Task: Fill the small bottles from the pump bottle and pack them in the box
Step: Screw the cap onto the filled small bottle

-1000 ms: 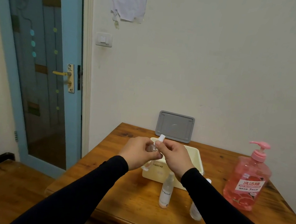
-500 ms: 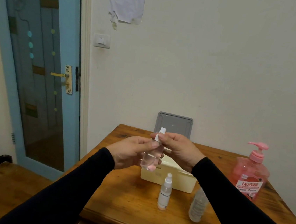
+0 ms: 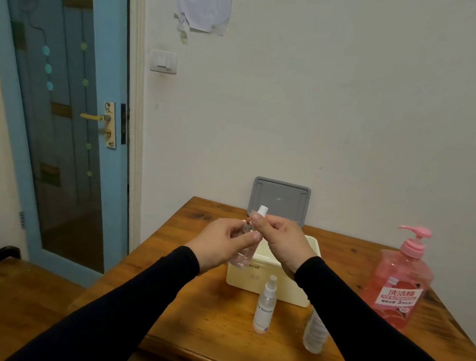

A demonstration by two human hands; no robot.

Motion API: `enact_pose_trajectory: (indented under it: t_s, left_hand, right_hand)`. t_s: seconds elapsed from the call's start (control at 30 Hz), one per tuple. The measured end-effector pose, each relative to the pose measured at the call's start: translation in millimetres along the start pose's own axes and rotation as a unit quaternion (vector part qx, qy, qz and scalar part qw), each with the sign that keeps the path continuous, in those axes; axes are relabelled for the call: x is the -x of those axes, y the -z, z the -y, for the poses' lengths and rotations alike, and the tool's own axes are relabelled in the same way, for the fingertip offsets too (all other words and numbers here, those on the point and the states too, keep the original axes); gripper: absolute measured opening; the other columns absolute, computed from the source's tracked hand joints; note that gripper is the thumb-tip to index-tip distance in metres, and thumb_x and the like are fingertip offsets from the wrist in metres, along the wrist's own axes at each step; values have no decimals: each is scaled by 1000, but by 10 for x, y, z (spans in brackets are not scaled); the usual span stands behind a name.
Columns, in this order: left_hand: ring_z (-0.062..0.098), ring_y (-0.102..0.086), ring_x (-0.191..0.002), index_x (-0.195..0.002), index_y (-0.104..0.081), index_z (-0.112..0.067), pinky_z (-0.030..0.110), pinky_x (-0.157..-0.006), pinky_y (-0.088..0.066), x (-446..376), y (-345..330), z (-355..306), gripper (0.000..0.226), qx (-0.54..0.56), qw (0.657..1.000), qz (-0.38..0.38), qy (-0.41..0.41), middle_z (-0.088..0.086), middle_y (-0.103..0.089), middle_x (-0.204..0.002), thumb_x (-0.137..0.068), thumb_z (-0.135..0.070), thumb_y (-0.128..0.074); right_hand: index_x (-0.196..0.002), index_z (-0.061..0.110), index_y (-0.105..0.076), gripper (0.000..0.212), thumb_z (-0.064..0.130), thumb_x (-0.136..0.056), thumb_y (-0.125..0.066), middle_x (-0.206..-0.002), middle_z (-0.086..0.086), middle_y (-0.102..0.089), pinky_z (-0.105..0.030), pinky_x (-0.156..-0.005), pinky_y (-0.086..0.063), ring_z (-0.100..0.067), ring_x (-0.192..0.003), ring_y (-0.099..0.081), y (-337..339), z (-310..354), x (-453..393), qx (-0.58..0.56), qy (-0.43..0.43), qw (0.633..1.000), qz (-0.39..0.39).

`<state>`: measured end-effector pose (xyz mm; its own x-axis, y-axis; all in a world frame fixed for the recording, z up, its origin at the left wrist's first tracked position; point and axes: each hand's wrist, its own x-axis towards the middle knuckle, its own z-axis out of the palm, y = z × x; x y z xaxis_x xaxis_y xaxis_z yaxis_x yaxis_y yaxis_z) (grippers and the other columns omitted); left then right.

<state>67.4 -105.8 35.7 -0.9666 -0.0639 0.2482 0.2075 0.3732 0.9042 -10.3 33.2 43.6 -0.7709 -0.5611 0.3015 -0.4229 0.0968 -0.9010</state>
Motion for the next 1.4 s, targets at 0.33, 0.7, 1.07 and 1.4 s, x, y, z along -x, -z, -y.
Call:
enact_pose_trajectory:
  t_s: [0.33, 0.7, 1.07, 1.4]
  left_hand:
    - [31, -63, -101, -120, -59, 0, 36, -79, -52, 19, 183, -93, 42, 231, 958, 156, 64, 19, -65, -112, -93, -32, -56]
    - [26, -64, -94, -111, -64, -3, 41, -87, -52, 30, 20, -48, 38, 132, 989, 69, 10, 16, -67, -102, -89, -33, -60]
    - [3, -66, -85, -106, -67, -19, 15, -68, -49, 4, -130, 10, 26, 42, 999, -7, -18, -11, -70, -90, -90, -38, -61]
    - [14, -69, -89, -117, -60, -19, 42, -88, -52, -288, -128, -7, 42, 58, 997, -11, 43, 0, -72, -98, -82, -38, -72]
  right_hand:
    - [-114, 7, -68, 43, 42, -89, -58, -111, -25, -64, -30, -83, -51, -25, -93, -59, 159, 110, 5, -156, -38, 977, 138]
    - [-91, 17, -73, 34, 46, -90, -57, -91, -14, -70, -22, -71, -50, -20, -83, -60, 71, 48, 37, -49, 1, 998, 42]
    - [-97, 17, -73, 42, 53, -91, -50, -95, -7, -72, -28, -85, -48, -21, -99, -63, 84, -31, 36, 8, -2, 1000, 13]
    - [-114, 23, -67, 60, 70, -83, -47, -118, 4, -67, -43, -104, -41, -11, -115, -57, 399, -54, -88, 22, -22, 999, -12]
